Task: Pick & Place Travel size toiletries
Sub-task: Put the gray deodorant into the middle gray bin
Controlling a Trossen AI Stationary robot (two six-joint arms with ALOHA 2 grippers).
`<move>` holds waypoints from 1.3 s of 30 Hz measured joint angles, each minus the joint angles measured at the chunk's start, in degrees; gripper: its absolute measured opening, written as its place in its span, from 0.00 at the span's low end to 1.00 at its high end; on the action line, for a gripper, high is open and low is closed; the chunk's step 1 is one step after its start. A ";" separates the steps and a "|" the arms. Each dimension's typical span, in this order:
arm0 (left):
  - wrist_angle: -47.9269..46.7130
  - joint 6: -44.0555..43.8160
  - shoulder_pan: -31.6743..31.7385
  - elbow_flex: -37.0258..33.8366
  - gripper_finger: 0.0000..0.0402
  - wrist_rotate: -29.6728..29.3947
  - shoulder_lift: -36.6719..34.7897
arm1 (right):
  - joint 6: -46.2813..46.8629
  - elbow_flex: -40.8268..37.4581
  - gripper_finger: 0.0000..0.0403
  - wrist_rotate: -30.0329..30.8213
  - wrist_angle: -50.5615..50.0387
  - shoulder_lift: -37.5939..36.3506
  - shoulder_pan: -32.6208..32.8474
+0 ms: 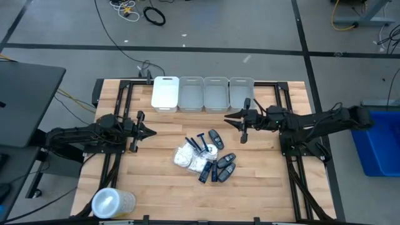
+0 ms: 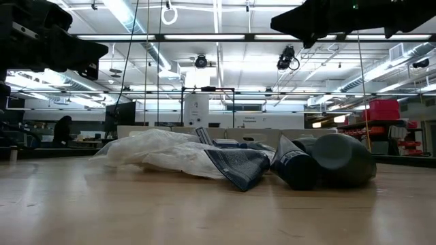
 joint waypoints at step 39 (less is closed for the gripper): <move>-0.01 0.00 0.00 0.01 0.04 0.00 0.01 | 6.01 9.42 0.20 1.02 -13.72 5.80 -1.18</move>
